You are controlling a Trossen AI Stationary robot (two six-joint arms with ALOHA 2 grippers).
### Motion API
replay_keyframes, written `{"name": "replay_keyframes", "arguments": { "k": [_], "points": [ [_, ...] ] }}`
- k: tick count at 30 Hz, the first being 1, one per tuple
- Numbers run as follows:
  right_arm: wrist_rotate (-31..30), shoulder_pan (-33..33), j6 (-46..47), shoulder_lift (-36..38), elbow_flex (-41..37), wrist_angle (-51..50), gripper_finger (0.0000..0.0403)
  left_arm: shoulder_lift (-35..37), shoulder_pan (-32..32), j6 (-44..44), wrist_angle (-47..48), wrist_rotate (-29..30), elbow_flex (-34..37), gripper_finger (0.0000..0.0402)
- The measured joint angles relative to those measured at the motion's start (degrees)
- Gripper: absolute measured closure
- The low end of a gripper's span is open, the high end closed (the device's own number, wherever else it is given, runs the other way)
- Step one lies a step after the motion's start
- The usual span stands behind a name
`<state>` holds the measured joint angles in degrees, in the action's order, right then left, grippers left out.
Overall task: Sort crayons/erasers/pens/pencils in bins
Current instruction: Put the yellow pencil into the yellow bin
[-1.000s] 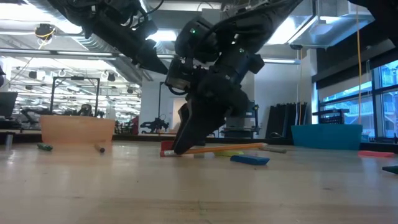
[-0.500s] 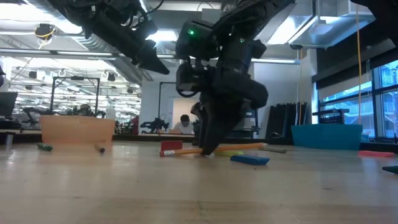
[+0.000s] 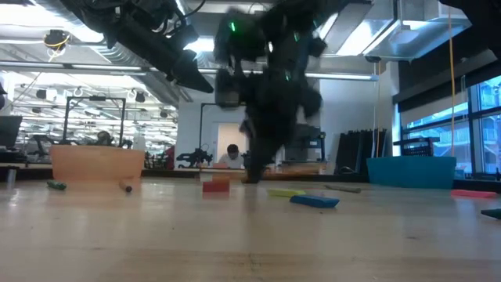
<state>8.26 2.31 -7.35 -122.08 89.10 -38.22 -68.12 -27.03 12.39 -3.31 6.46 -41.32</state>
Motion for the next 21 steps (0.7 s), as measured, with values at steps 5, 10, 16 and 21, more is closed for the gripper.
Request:
{"name": "replay_keyframes", "arguments": {
  "k": [5,10,16,21],
  "points": [
    [-4.05,0.58,5.91,0.20,8.81,-16.89,0.0359,-0.02,0.00,-0.05,0.92,-0.28,0.00,0.0315],
    [-9.40,4.04,16.20,1.97,11.95,-27.31,0.0375,-0.02,0.00,-0.19,-0.01,-3.07,0.00,0.0315],
    [-18.47,11.19,34.55,10.11,8.38,-34.59,0.0361,-1.65,0.86,-0.23,-4.61,-8.71,0.00,0.0315],
    [-20.30,17.90,54.48,19.67,2.68,-38.30,0.0367,-4.82,2.41,0.09,-10.14,-12.04,0.00,0.0315]
  ]
}}
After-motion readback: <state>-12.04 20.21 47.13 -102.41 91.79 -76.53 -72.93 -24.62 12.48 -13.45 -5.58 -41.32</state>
